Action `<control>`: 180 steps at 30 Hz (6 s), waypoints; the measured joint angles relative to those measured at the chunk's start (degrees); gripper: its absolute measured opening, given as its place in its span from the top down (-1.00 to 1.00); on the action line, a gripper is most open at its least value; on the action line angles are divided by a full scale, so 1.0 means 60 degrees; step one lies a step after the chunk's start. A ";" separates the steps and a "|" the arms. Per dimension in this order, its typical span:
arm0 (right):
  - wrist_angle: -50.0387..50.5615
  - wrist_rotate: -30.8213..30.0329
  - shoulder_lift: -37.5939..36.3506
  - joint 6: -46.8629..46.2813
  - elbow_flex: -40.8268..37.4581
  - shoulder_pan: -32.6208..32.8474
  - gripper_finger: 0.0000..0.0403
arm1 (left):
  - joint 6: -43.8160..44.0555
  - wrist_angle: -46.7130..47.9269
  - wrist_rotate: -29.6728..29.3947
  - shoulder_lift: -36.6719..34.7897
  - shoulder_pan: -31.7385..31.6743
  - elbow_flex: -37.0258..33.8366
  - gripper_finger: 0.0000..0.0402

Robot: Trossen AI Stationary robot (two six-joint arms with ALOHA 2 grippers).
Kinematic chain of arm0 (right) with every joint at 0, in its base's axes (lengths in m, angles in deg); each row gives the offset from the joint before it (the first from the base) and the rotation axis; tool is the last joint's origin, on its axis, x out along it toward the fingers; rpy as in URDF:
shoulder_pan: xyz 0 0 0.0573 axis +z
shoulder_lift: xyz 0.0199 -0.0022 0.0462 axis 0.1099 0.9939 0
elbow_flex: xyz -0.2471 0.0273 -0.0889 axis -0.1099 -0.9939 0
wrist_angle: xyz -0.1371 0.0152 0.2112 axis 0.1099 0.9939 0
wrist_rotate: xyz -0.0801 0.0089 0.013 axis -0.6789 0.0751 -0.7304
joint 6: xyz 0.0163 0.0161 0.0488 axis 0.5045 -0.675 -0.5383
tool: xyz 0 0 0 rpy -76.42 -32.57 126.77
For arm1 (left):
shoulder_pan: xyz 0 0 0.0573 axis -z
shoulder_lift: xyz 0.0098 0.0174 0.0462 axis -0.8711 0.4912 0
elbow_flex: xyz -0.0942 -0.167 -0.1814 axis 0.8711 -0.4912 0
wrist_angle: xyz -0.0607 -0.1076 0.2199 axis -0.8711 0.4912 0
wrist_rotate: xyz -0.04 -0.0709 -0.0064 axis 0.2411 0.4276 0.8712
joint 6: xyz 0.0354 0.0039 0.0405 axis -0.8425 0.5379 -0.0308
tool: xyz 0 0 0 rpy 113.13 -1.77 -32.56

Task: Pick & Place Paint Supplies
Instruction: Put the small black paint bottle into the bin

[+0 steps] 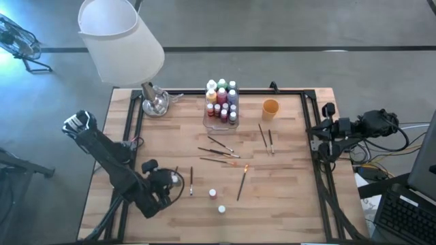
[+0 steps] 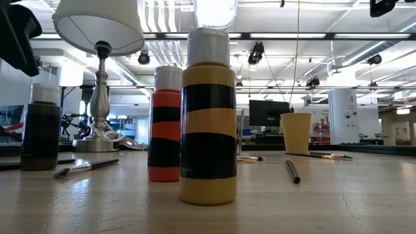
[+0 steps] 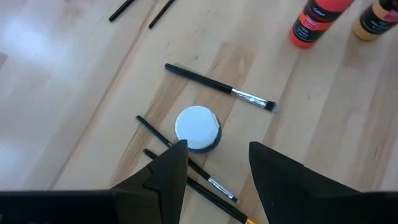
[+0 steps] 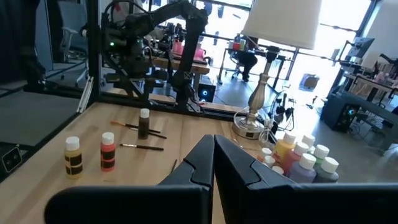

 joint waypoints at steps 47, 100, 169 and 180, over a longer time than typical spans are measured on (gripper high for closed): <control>-0.0004 -0.0003 0.0000 0.0002 0.0000 0.0001 0.96 | -0.0123 -0.1024 0.0472 0.0001 -0.1409 -0.0998 0.12; -0.0005 -0.0003 0.0000 0.0002 0.0000 0.0000 0.96 | -0.0640 -0.1498 -0.1589 -0.0730 -0.1616 -0.1313 0.40; -0.0007 -0.0004 0.0004 0.0002 0.0000 0.0000 0.96 | -0.8421 -0.7197 0.0791 0.3601 -1.0132 0.1896 0.38; -0.0004 -0.0006 0.0004 0.0002 0.0000 0.0002 0.96 | -0.8263 -0.7064 0.1168 0.3701 -1.0394 0.1894 0.38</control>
